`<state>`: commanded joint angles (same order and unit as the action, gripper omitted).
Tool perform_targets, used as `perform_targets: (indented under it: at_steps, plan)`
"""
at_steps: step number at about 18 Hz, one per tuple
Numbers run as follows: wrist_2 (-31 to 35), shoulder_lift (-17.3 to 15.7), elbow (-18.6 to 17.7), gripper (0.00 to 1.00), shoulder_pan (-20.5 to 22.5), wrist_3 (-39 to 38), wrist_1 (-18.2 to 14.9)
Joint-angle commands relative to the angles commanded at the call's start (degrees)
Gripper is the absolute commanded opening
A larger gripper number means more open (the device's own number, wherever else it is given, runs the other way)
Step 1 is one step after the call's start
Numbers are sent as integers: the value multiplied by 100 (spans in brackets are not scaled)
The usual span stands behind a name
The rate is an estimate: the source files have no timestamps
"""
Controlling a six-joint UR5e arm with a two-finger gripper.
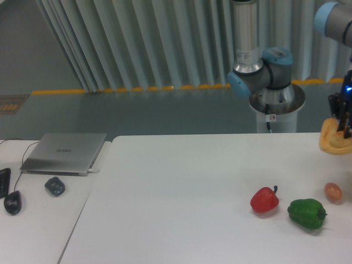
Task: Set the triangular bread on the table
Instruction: 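Carry the triangular bread in the gripper over the table beside the egg, then lower the triangular bread onto the table and open the gripper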
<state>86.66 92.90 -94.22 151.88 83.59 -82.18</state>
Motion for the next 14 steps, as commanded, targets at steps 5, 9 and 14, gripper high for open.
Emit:
perform_targets:
  at_steps: [5,9,14]
  plan:
    - [140,17,-114,24,-342,-316,79]
    - [518,114,-325,26,-747,-615,421]
    - [563,184,-431,94,-905,-642,562]
